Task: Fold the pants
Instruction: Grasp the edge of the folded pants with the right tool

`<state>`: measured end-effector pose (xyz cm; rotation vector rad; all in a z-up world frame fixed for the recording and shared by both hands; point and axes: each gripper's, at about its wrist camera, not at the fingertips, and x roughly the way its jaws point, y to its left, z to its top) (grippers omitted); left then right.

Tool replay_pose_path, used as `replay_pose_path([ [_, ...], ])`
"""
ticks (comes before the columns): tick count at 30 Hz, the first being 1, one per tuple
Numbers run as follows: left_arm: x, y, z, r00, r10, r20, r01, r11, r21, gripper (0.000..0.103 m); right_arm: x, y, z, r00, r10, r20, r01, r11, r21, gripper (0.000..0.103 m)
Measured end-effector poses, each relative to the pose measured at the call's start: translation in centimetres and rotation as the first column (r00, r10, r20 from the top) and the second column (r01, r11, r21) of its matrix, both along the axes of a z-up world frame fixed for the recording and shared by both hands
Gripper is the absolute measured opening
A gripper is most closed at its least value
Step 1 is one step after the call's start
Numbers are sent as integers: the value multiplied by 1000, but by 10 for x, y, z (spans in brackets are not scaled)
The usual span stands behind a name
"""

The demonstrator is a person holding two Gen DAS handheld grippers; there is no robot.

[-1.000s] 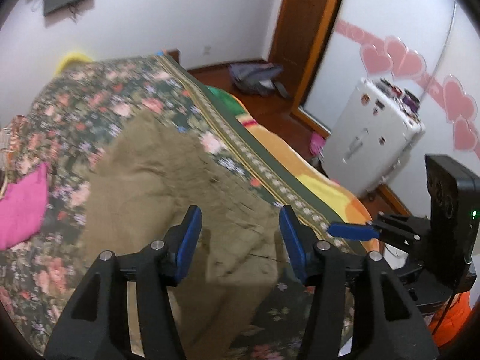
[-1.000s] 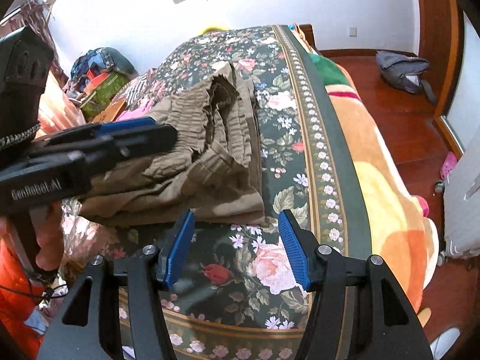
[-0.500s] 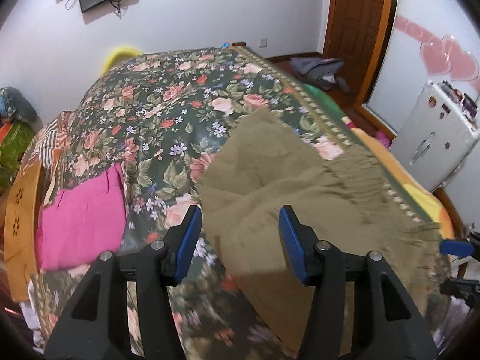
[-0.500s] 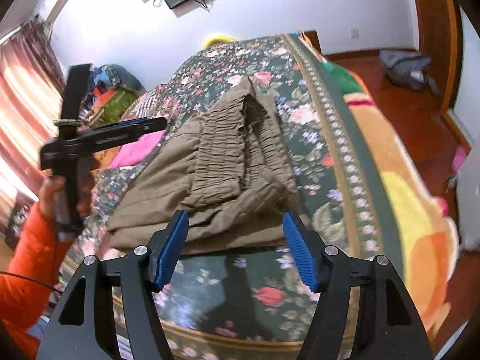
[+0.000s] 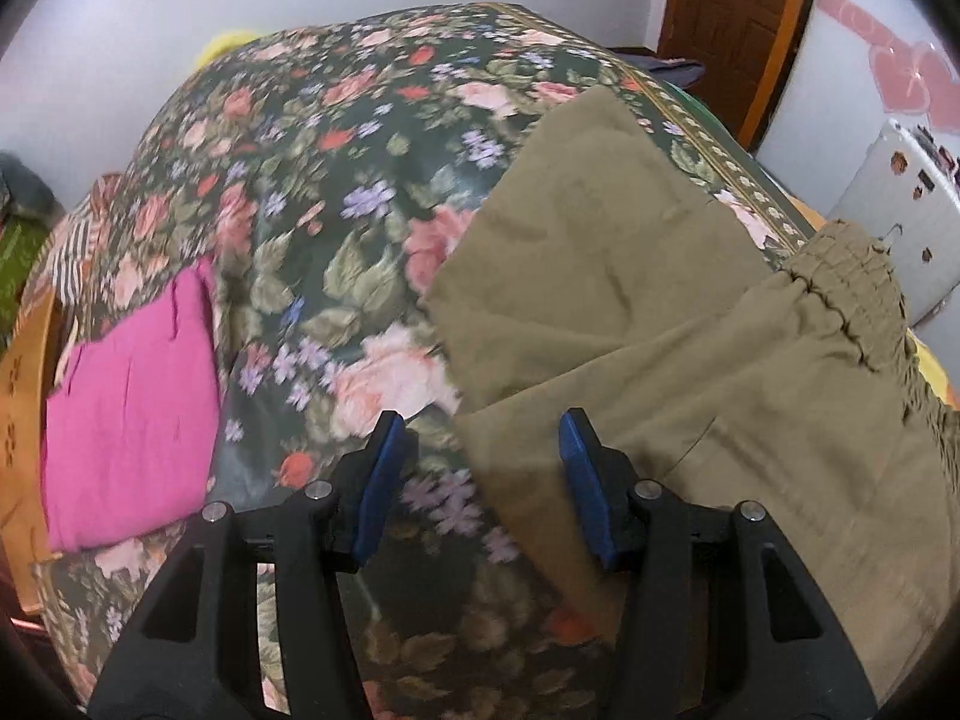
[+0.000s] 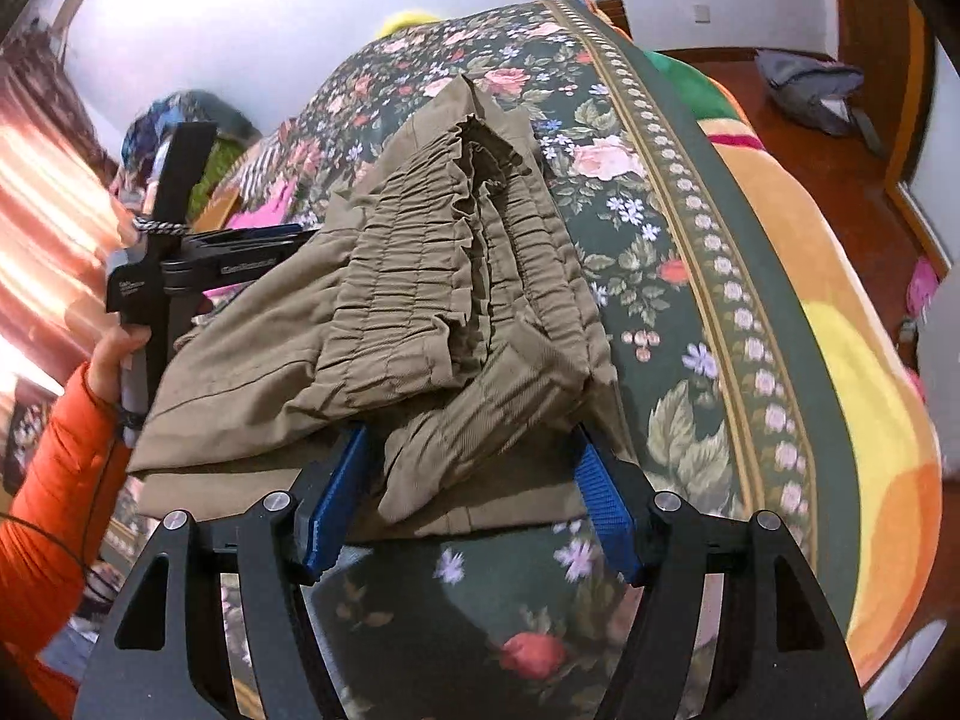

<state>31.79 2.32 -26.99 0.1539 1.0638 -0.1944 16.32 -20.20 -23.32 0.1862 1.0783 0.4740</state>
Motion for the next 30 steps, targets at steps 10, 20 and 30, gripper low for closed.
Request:
replay_pose_path([
  [10,-15,32,-3,998,70,2,-70,997,-42,55,35,7,-8,995,99,29,-96,992,-86,65],
  [20,-53,51,6,990,135,42,-135,991,10,55,91,25,-18,972,227,54,-213,958,-192,65],
  [30,-82,69,7,967,252,42,-251,968,-12,55,138,62,-29,925,371,79,-342,905,-252,65],
])
